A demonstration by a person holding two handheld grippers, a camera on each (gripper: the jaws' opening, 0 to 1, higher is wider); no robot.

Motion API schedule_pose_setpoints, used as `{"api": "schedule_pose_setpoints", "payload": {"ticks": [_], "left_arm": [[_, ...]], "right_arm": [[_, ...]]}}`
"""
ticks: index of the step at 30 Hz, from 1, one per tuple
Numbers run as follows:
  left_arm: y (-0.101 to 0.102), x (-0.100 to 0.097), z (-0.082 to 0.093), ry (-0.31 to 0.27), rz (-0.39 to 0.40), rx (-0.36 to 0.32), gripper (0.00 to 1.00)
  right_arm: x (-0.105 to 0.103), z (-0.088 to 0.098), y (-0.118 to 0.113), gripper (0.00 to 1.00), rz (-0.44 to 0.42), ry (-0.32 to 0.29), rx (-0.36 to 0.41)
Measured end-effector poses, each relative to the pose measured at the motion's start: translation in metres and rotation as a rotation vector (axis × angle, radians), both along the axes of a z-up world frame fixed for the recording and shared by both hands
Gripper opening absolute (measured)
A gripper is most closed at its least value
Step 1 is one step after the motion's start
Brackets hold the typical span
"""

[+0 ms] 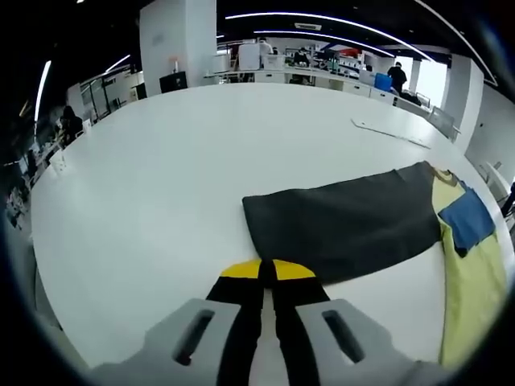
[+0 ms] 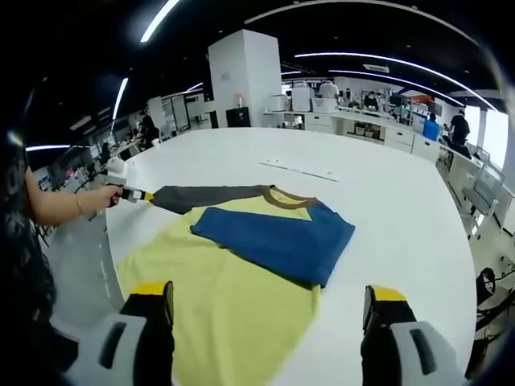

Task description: Fold the garment on the visible template until the final outline fits inside the template.

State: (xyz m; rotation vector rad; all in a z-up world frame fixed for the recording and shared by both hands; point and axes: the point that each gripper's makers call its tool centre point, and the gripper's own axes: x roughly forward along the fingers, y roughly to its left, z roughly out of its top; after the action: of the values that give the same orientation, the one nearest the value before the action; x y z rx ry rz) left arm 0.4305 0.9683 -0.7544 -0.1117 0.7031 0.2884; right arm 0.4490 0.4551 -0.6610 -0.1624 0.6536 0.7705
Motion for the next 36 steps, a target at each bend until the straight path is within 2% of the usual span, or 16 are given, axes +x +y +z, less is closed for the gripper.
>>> {"api": "schedule_pose_setpoints", "payload": {"ticks": [7,11,20,25,36], "left_arm": [[-0.005,0.004,0.019,-0.042,-0.025,-0.007,0.0],[-0.01,0.006,0.033,-0.056,-0.051,0.014,0.0],[-0.023,0.019,0.06,-0.117,-0.089,0.009,0.0],[-0.031,0.028,0.08,-0.157,-0.113,0.033,0.0],[-0.054,0.044,0.105,-0.199,-0.181,0.065,0.0]], "right_arm": [[-0.002,-0.002,0.002,0.99,-0.001,0.011,0.001],[-0.003,-0.003,0.003,0.99,0.005,0.012,-0.001],[-0.007,-0.006,0.005,0.99,0.022,0.021,-0.007],[-0.008,-0.006,0.007,0.99,0.031,0.02,-0.005],[-0.01,-0.008,0.011,0.99,0.056,0.016,-0.004]]}}
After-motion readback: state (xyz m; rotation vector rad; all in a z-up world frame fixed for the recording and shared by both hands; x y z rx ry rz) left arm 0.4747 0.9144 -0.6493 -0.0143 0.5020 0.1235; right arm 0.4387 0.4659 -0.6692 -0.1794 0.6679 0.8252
